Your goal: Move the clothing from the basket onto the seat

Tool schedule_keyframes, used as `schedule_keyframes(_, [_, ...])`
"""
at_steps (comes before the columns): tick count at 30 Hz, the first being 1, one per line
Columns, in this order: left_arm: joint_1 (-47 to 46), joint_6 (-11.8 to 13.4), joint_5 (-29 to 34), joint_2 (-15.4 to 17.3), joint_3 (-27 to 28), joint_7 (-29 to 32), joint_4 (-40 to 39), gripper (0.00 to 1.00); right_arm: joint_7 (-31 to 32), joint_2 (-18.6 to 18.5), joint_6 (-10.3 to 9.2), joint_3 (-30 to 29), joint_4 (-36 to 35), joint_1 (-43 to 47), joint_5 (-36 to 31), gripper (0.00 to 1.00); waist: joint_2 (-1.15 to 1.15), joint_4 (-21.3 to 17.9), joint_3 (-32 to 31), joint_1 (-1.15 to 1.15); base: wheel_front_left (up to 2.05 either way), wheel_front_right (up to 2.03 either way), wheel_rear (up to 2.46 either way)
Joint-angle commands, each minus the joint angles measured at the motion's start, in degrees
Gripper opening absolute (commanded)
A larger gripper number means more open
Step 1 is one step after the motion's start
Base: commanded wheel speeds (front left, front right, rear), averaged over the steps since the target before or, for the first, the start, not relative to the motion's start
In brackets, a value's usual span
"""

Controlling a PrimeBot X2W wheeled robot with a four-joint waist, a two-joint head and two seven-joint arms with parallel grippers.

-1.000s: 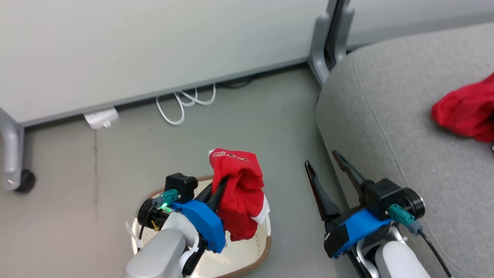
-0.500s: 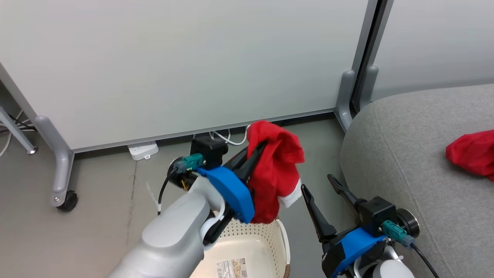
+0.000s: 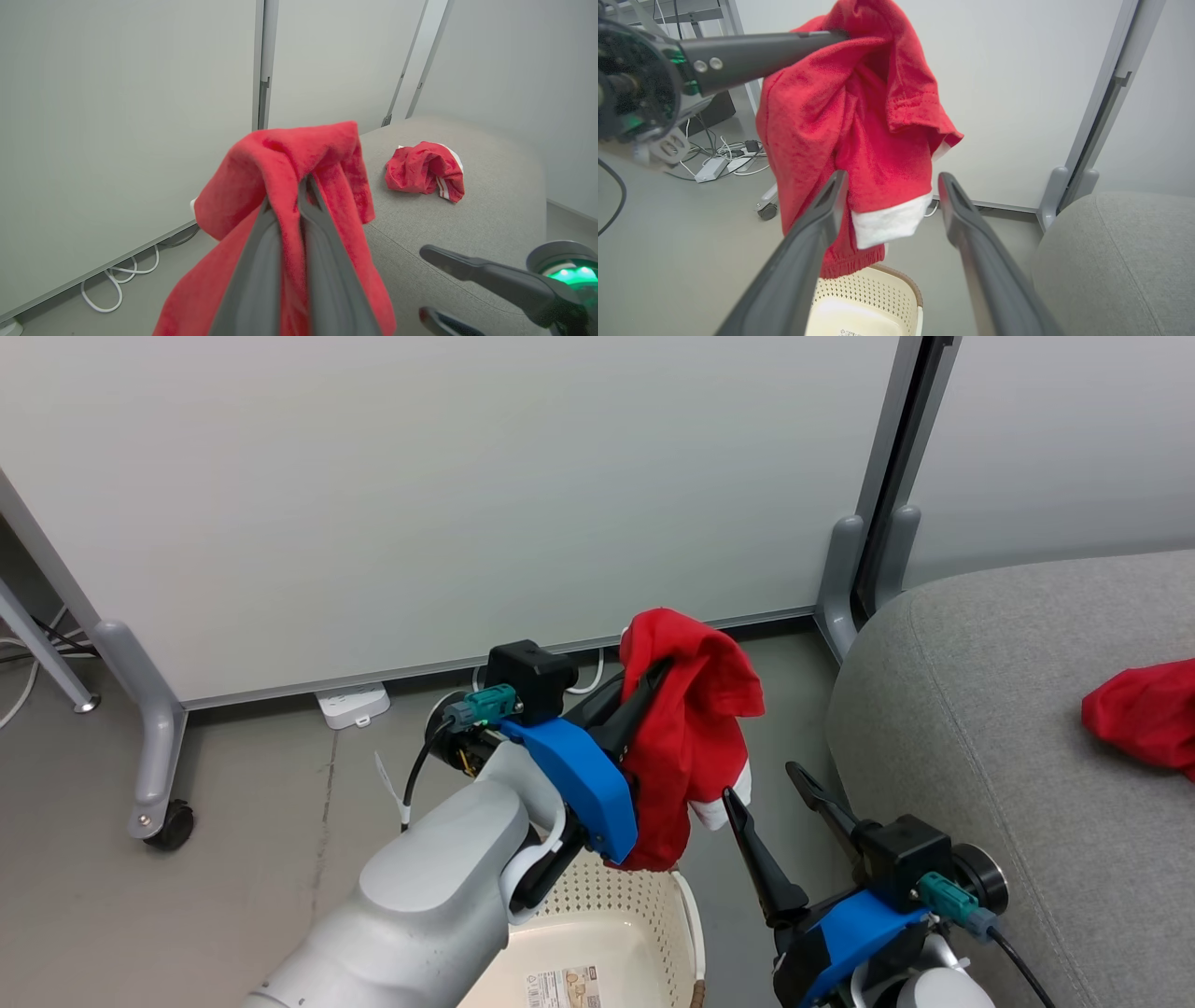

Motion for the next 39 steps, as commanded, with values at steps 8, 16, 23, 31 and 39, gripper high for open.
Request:
schedule_keyframes(8, [-1.61,0.38,-2.37,0.13,-2.22,-1.05,1.26,0.00,0.47,0.30,-0.04,2.75,0.85,0.24,1.65,1.00,0.00,-0.17,-0.04,0.00,0.00,0.00,0.00])
schedule_keyframes(16, [-1.63,0.64,-3.53,0.13,-3.99,-1.47,1.44,0.00,1.75,0.35,-0.04,7.42,4.66,-3.32,5.01,1.00,0.00,-0.31,0.36,0.00,0.00,0.00,0.00])
schedule_keyframes(23, [-1.85,0.93,-5.03,0.12,-5.91,-1.55,0.59,0.00,1.80,0.35,-0.04,11.55,11.90,-10.34,9.64,1.00,0.00,0.05,0.89,0.00,0.00,0.00,0.00])
schedule_keyframes(31, [-1.90,1.06,-6.62,0.14,-7.99,-1.79,-0.08,0.00,-0.09,0.34,-0.04,14.20,21.67,-18.51,10.83,1.00,0.00,0.95,1.00,0.00,0.00,0.00,0.00])
schedule_keyframes(39, [-1.87,1.17,-7.83,0.11,-9.19,-1.98,0.30,0.00,-1.51,0.35,-0.04,16.29,27.34,-21.44,10.14,0.00,0.00,1.56,0.49,0.00,0.00,0.00,0.00])
